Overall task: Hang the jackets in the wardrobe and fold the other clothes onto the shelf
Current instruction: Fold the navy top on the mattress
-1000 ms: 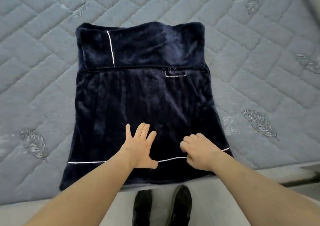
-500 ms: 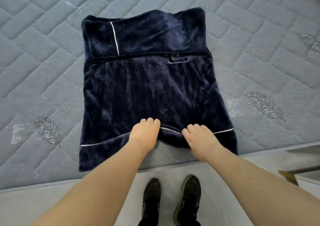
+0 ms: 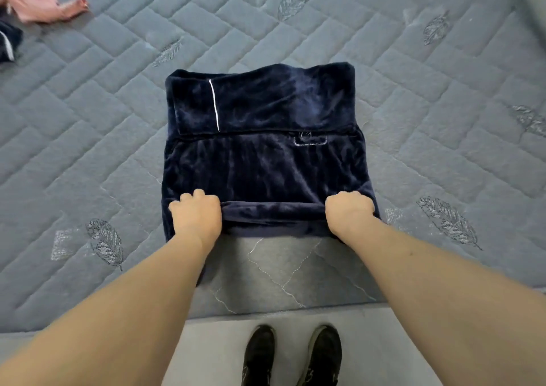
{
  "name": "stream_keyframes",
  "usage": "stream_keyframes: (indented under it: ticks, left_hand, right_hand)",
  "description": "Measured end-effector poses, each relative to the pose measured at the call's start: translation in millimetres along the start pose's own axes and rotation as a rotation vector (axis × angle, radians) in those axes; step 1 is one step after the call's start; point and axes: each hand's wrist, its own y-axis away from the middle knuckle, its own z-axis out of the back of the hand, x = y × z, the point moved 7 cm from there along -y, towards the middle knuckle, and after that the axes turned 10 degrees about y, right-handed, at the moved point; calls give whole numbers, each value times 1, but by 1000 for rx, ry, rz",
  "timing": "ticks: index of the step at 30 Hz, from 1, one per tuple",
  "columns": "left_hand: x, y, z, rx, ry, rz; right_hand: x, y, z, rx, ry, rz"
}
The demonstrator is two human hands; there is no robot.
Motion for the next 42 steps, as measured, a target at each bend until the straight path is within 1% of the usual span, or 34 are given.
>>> stream_keyframes:
  ticks: [3,7,10,14,16,20,22,24,27,28,31,33,35,37,38,40,41,42]
  left_hand:
    - [15,-26,27,-14,-11,47]
    - [27,-74,54,-16,48,48]
    - [35,-114,73,-15,42,36]
    - [44,-174,117,-88,-45,30]
    - [48,-206,139,-134,-47,27]
    - [51,-264,171,-217,-39,-7]
    - [52,-287,173,-218,-53,7]
    - [52,-306,164,-191,-33,40]
    - [52,-323,137,-114,91,85]
    - [53,-326,129,-113,119,91]
    - [56,-335,121,-187,160,107]
    - [57,-338,119,-229,212,138]
    - [62,-336,115,-285,308,158]
    - [74,-327,108,-352,449,201]
    - [84,-318,103,-373,523,252]
    - [111,-297,85,-364,682,419]
    - [124,-285,72,-320,779,518]
    - [135,-274,55,-245,936,600]
  right_hand:
    - [-10,-14,32,-84,23,-29]
    - [-24,-45,71,-126,-18,-79]
    - [-29,-71,104,-129,85,-89]
    - [-42,-107,163,-202,185,-117]
    - [-53,-125,190,-229,160,-137]
    - [-77,-172,229,-266,-17,-196]
    - [-87,-196,238,-287,-81,-234]
    - [-92,-218,237,-270,-135,-273]
    - [-93,-247,223,-218,-143,-316]
    - [-94,-254,219,-210,-166,-338]
    - [-103,-272,218,-190,-282,-430]
    - [-104,-278,223,-211,-290,-452]
    - [-89,-281,233,-314,-259,-378]
    - [-56,-282,246,-422,-286,-194]
    - [-35,-281,253,-436,-335,-89]
    - [11,-279,267,-392,-432,101]
    - [35,-278,275,-350,-449,184]
    - [58,-277,283,-298,-450,258]
